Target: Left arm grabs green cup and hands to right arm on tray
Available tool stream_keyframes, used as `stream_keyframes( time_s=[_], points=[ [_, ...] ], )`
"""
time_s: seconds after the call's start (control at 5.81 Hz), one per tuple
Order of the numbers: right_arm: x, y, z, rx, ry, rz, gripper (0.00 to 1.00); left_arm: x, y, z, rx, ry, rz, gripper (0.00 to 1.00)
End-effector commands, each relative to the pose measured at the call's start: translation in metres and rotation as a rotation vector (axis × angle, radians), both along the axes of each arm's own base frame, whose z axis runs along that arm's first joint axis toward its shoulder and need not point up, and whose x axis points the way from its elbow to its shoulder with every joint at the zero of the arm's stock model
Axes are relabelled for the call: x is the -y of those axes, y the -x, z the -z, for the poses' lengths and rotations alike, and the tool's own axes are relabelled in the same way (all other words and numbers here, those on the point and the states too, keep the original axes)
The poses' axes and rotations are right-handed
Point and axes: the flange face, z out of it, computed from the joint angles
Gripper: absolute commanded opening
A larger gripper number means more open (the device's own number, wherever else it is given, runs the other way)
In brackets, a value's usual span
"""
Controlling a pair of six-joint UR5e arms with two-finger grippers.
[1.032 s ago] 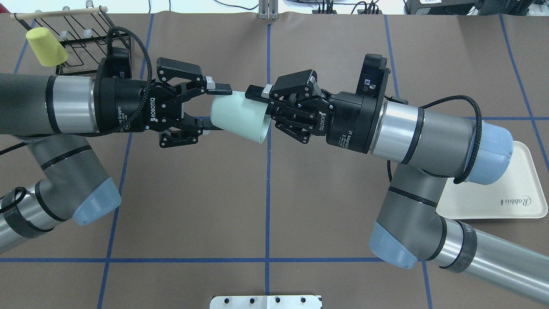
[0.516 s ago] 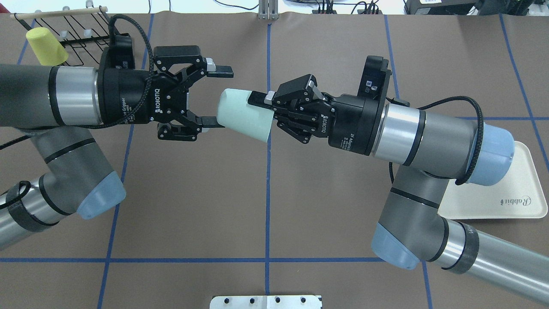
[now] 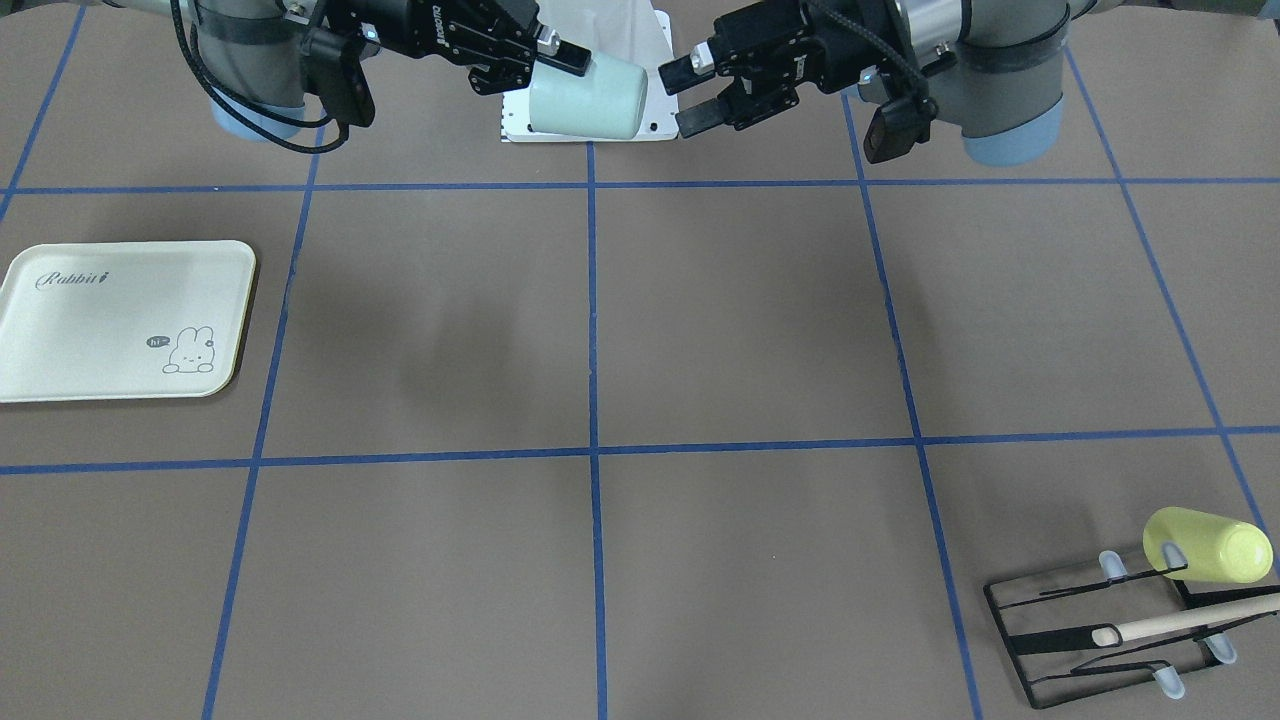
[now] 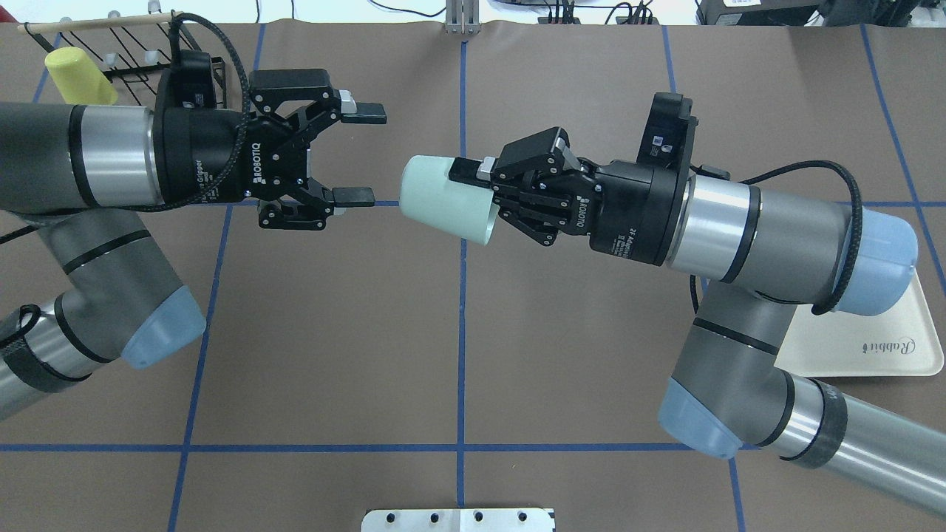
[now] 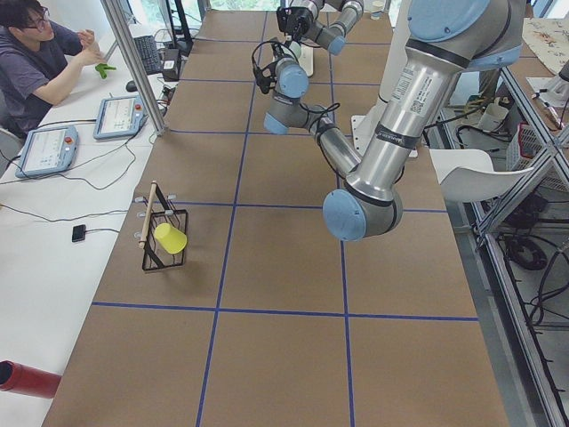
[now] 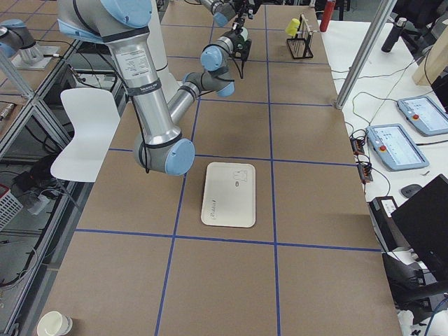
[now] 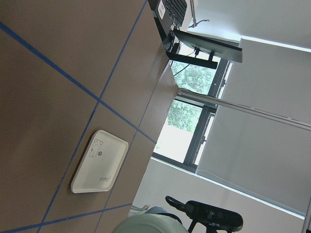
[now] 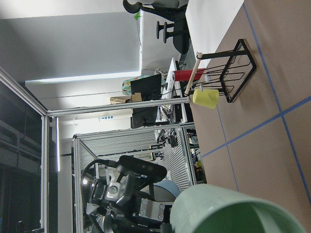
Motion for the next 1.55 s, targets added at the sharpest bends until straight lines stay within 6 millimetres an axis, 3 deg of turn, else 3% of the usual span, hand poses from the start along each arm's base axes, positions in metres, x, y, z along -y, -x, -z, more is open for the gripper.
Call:
stream_keyframes(
  time_s=[0.0,0.34,0.52,0.69,0.86,1.03,1.38],
  points=[
    [0.015,-0.016,-0.035,-0.067,0.036,-0.033,0.00,0.001,0.003,-0.013,0.020,0.016,0.004,1.00],
    [0.062,-0.045,-0.056,-0.310,0.126,0.016,0.00,0.004,0.003,-0.031,0.082,-0.039,0.042,1.00],
    [0.088,-0.078,-0.066,-0.418,0.148,0.051,0.00,0.007,-0.005,-0.042,0.195,-0.119,0.050,1.00],
    [0.106,-0.096,-0.078,-0.532,0.155,0.051,0.00,0.012,-0.011,-0.054,0.304,-0.184,0.081,1.00],
    [0.113,-0.104,-0.103,-0.660,0.149,0.032,0.00,0.011,-0.009,-0.078,0.375,-0.245,0.102,1.00],
    [0.116,-0.113,-0.134,-0.781,0.119,0.028,0.00,0.011,0.006,-0.102,0.426,-0.283,0.133,1.00],
    [0.089,-0.141,-0.184,-1.049,0.026,0.063,0.00,0.016,0.050,-0.154,0.579,-0.404,0.120,1.00]
  ],
)
